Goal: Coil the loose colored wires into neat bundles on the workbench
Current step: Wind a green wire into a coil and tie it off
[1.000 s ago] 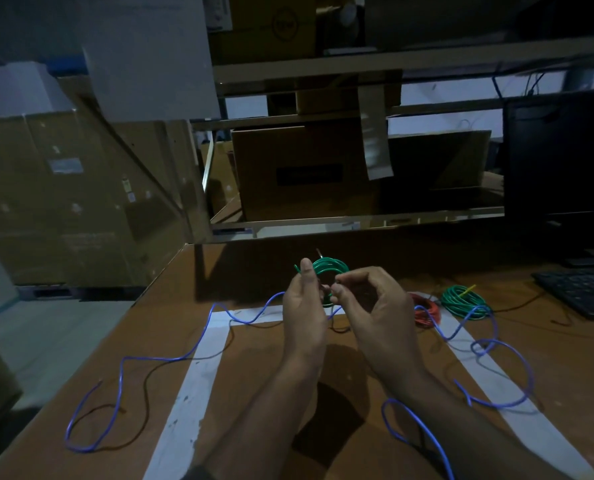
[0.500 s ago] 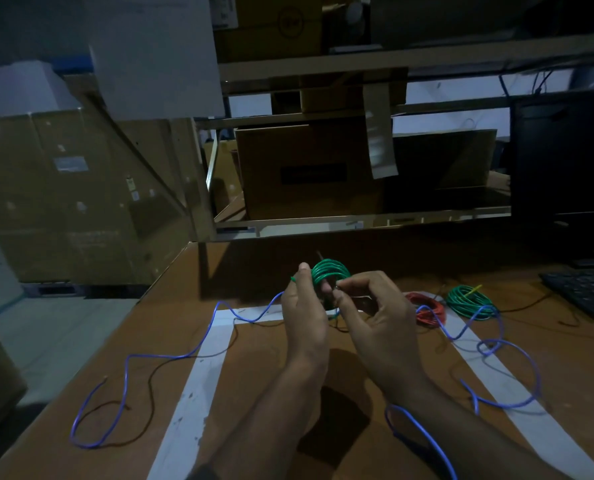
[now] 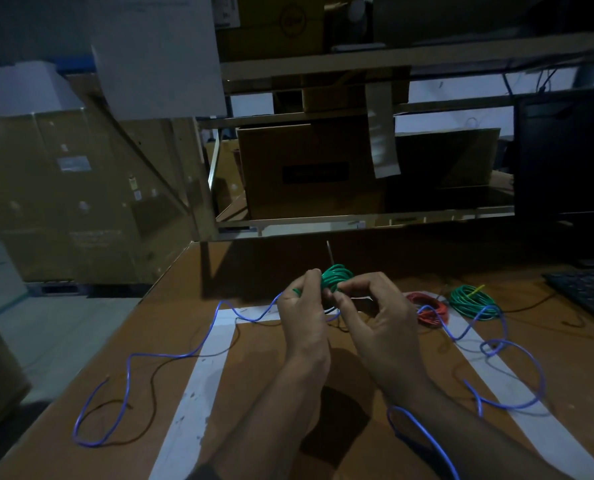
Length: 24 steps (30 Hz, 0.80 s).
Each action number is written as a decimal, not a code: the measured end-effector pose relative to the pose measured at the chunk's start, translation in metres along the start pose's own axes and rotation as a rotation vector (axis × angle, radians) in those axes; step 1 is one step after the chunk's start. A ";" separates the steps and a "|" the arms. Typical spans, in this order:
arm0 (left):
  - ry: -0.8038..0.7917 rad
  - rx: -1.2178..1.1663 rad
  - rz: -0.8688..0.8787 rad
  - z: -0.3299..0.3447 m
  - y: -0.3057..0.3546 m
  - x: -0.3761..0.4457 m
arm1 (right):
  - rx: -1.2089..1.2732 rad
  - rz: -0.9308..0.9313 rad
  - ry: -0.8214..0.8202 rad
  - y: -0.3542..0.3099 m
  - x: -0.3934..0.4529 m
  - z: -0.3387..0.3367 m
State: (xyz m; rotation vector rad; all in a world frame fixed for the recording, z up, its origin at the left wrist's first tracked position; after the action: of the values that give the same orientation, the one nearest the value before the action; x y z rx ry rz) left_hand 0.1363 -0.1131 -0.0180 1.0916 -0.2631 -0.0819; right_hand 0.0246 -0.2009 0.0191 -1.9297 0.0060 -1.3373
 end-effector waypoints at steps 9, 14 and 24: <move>-0.085 -0.091 -0.063 0.005 -0.008 0.002 | -0.027 -0.018 0.001 -0.001 0.000 -0.002; -0.171 -0.052 -0.077 0.013 -0.007 -0.002 | 0.011 0.021 0.027 0.003 0.003 -0.007; -0.151 -0.048 -0.140 0.011 -0.011 -0.001 | 0.260 0.223 0.011 0.020 0.010 -0.012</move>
State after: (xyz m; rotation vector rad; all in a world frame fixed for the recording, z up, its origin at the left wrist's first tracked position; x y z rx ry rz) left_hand 0.1337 -0.1279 -0.0231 1.0569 -0.3184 -0.2956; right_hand 0.0277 -0.2261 0.0172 -1.6509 0.0493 -1.1408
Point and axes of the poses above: each hand's wrist, its own x-axis towards the middle knuckle, its own z-axis out of the palm, y = z × x, the point moved 9 cm from there along x, towards the middle knuckle, and after that the axes turned 2 degrees about y, right-handed, at the moved point
